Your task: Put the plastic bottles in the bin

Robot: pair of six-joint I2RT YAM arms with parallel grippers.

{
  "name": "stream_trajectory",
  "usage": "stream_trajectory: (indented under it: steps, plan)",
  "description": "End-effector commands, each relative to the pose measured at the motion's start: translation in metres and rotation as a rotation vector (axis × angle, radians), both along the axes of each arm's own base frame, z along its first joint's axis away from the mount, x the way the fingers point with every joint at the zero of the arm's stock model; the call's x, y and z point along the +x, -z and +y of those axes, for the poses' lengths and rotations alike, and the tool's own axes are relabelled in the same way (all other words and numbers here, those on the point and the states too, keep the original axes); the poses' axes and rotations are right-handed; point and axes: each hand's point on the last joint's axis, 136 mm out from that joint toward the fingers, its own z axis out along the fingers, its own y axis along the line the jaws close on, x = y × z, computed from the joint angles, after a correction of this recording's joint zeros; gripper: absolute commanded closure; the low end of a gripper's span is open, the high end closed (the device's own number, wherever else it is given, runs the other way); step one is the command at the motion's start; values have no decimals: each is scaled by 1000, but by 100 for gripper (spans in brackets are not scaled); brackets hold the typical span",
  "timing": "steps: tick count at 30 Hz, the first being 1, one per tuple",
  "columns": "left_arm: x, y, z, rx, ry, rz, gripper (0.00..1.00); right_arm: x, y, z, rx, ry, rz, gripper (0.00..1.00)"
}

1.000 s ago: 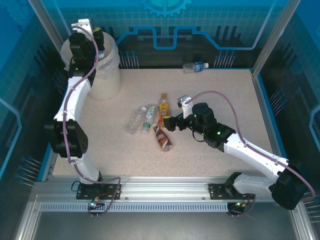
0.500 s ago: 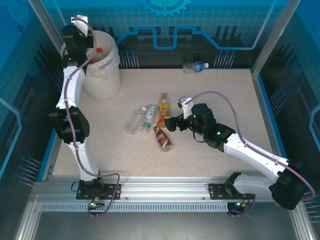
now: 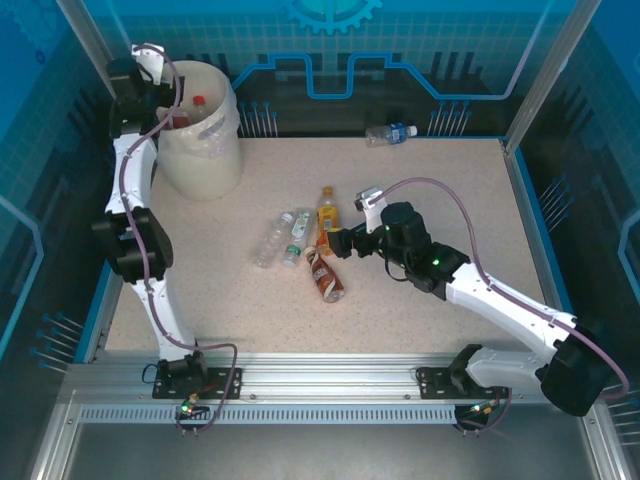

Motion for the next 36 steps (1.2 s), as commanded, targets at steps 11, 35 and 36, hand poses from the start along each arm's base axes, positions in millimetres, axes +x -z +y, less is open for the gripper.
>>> stream_trajectory:
  steps: [11,35,36]
  plan:
    - [-25,-33,-85,-227,24,-31,1,-7,34,-10,42,112,164,0]
    - [-164,30,-235,-961,240,122,1,-71,161,43,-239,4,405,0]
    - [-169,36,-238,-984,255,137,1,-71,164,44,-252,7,411,0]
